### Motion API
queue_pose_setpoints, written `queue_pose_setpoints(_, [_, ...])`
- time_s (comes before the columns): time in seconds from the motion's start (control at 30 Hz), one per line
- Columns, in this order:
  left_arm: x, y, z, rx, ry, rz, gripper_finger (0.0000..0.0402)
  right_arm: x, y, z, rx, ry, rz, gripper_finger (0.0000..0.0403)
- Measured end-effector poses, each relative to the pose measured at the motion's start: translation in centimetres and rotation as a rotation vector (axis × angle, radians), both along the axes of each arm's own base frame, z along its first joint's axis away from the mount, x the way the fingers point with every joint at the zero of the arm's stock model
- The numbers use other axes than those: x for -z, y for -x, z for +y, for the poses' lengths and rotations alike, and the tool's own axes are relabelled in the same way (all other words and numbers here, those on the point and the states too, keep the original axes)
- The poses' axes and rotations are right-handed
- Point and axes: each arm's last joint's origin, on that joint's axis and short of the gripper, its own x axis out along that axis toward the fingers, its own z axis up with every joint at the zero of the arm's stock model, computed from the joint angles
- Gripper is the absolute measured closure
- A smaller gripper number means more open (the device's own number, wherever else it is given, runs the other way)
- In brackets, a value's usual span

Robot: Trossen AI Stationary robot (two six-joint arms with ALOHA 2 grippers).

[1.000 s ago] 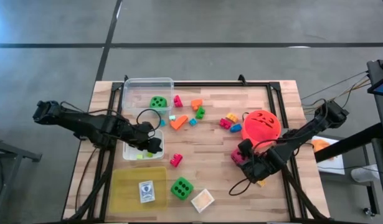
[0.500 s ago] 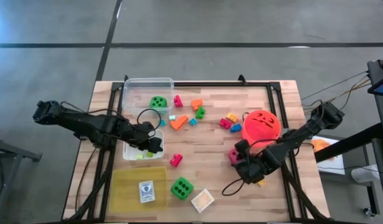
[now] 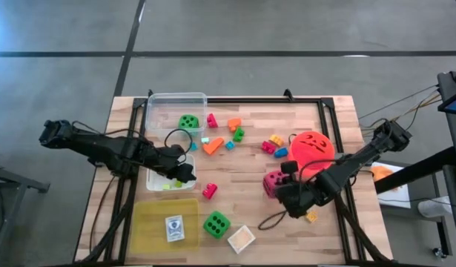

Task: Pick & Place Toys
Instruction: Put the red dice into the transparent bin

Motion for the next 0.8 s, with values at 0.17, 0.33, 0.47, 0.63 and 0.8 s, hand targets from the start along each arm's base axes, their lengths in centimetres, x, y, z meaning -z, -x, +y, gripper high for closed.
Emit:
queue_pose_setpoints(0.17, [-1.0,-1.0,0.1,0.016,-0.117,-0.162,0.0202,-1.7,-0.1,-1.6,0.134,-0.079,-0.114,0.0338])
queue_pose_setpoints(0.33, [-2.5,-2.0,0.1,0.047,-0.269,-0.361,0.0202,-3.5,0.0,-3.6,0.287,-0.258,-0.316,0.0345])
queue_pose_setpoints(0.47, [-3.6,-2.4,0.2,0.028,-0.383,-0.477,0.0202,-5.3,0.1,-5.2,0.387,-0.434,-0.494,0.0358])
queue_pose_setpoints(0.63, [-4.8,-2.9,0.2,0.068,-0.548,-0.608,0.0202,-7.3,-0.3,-6.6,0.445,-0.615,-0.638,0.0358])
queue_pose_setpoints(0.8, [-5.9,-2.9,-0.8,0.235,-0.833,-0.711,0.0202,-8.5,-1.0,-7.3,0.459,-0.690,-0.670,0.0361])
